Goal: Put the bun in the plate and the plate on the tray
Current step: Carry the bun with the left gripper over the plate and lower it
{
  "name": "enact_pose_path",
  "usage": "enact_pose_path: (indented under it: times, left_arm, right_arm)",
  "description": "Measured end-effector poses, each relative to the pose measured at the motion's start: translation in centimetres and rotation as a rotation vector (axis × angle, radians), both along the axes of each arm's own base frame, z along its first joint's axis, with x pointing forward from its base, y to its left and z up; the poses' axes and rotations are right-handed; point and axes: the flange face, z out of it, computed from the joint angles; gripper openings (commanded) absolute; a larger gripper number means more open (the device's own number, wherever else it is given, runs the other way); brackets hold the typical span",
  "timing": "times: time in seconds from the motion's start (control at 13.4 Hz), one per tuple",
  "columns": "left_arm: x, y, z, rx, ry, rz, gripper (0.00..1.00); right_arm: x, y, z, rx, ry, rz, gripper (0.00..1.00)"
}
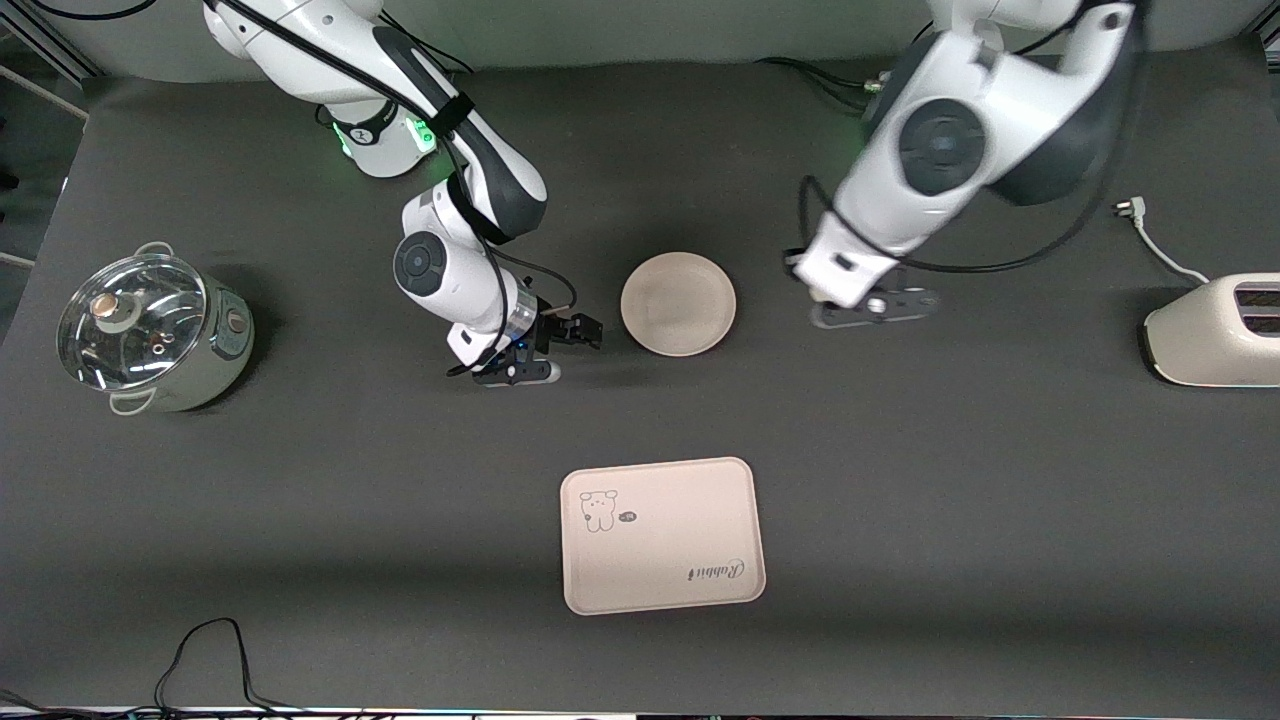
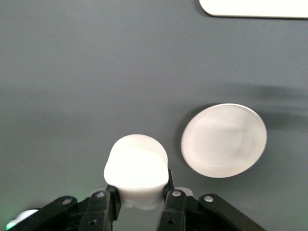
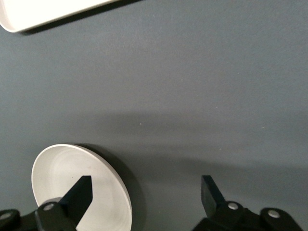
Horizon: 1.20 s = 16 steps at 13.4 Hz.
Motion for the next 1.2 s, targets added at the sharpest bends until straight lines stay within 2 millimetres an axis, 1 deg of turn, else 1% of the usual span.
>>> enact_pose_path:
  times: [0.07, 0.22, 0.37, 0.6, 0.67, 0.82, 0.9, 0.97, 1.05, 1.2]
  left_arm:
    - [-0.8, -2.2, -1.7, 0.007, 0.006, 0.017, 0.37]
    - [-1.8, -5.2, -5.0, 0.016, 0.02, 0.047, 0.37]
    - [-2.7, -7.6, -8.0, 0.019, 0.02, 0.08, 0.37]
    - [-5.3, -11.8, -12.4, 0.012, 0.007, 0.106, 0.37]
    - [-5.9, -12.8, -14.0, 0.009, 0.006, 0.109, 0.37]
    - [-6.1, -13.6, -16.7, 0.0, 0.003, 0.12, 0.43]
    - [-6.2, -13.7, -17.9, -0.006, -0.002, 0.131, 0.6]
    - [-6.4, -13.9, -18.9, -0.01, -0.006, 0.143, 0.88]
    - [-6.7, -14.1, -19.7, -0.009, -0.006, 0.154, 0.96]
    - [-7.3, -14.6, -20.3, -0.003, -0.004, 0.171, 0.98]
  right_arm:
    - [0.0, 0.1, -0.4, 0.001, -0.005, -0.001, 1.0]
    - [0.0, 0.2, -0.7, 0.002, -0.012, -0.004, 1.0]
    - [0.3, 0.4, 0.0, 0.01, -0.025, -0.005, 1.0]
    - [0.6, 0.7, 1.0, 0.02, -0.043, -0.003, 1.0]
    - [0.6, 0.7, 1.1, 0.021, -0.045, 0.0, 1.0]
    - [0.6, 0.7, 1.0, 0.021, -0.048, 0.012, 1.0]
    - [0.5, 0.7, 0.8, 0.019, -0.046, 0.016, 1.0]
    - [0.4, 0.6, 0.4, 0.017, -0.041, 0.021, 1.0]
    - [0.3, 0.7, 0.0, 0.015, -0.036, 0.027, 1.0]
    - [-0.1, 1.1, -0.6, 0.012, -0.028, 0.042, 1.0]
